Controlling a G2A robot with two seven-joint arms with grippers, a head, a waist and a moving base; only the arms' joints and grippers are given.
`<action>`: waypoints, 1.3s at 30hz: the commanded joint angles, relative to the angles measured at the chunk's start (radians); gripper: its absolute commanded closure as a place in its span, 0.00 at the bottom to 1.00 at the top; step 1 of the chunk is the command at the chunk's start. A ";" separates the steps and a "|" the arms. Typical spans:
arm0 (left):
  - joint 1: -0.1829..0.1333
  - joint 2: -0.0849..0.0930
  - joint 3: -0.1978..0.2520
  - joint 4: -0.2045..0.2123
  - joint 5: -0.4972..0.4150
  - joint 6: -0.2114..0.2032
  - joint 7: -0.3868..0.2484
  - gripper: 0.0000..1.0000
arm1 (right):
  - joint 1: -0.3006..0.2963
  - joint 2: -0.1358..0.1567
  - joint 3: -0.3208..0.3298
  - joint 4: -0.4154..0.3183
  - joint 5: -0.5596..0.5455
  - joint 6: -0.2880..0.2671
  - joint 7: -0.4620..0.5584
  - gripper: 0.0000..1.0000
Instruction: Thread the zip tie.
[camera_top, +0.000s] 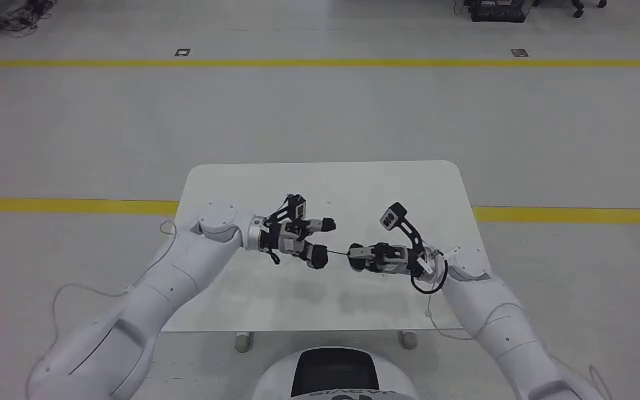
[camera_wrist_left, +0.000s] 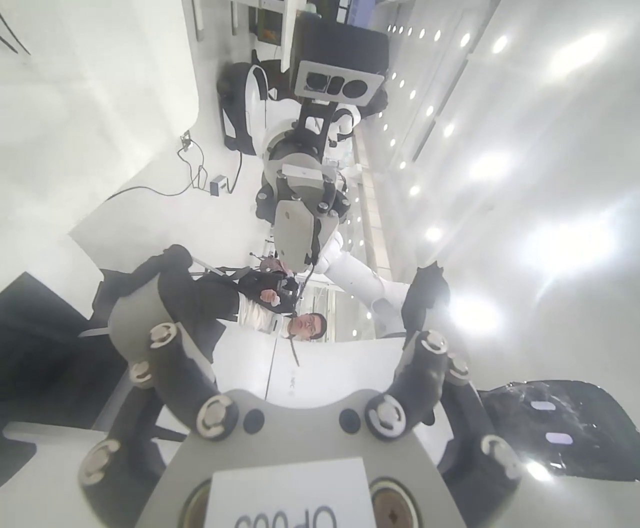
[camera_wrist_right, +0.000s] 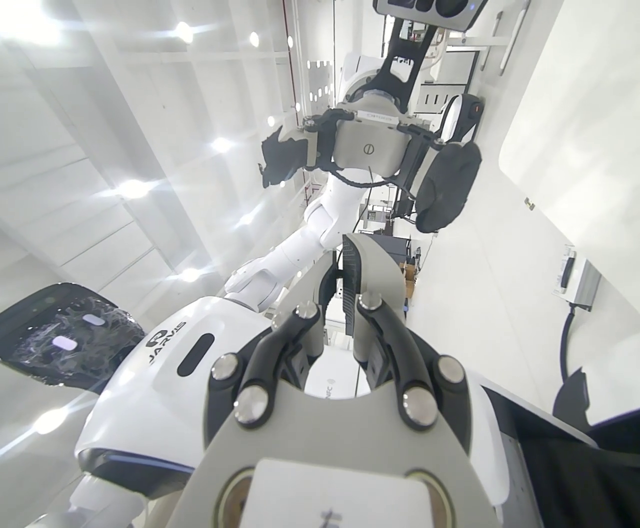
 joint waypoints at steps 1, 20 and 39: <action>0.006 0.002 -0.003 -0.012 0.003 0.005 0.011 0.00 | -0.001 0.000 -0.002 -0.002 0.000 -0.001 -0.001 1.00; 0.032 0.017 -0.024 -0.068 0.051 0.024 0.035 0.00 | 0.010 -0.002 -0.029 0.014 0.010 -0.018 -0.014 1.00; 0.038 0.018 -0.027 -0.080 0.067 0.026 0.035 0.18 | 0.019 -0.011 -0.045 0.020 0.015 -0.023 -0.026 1.00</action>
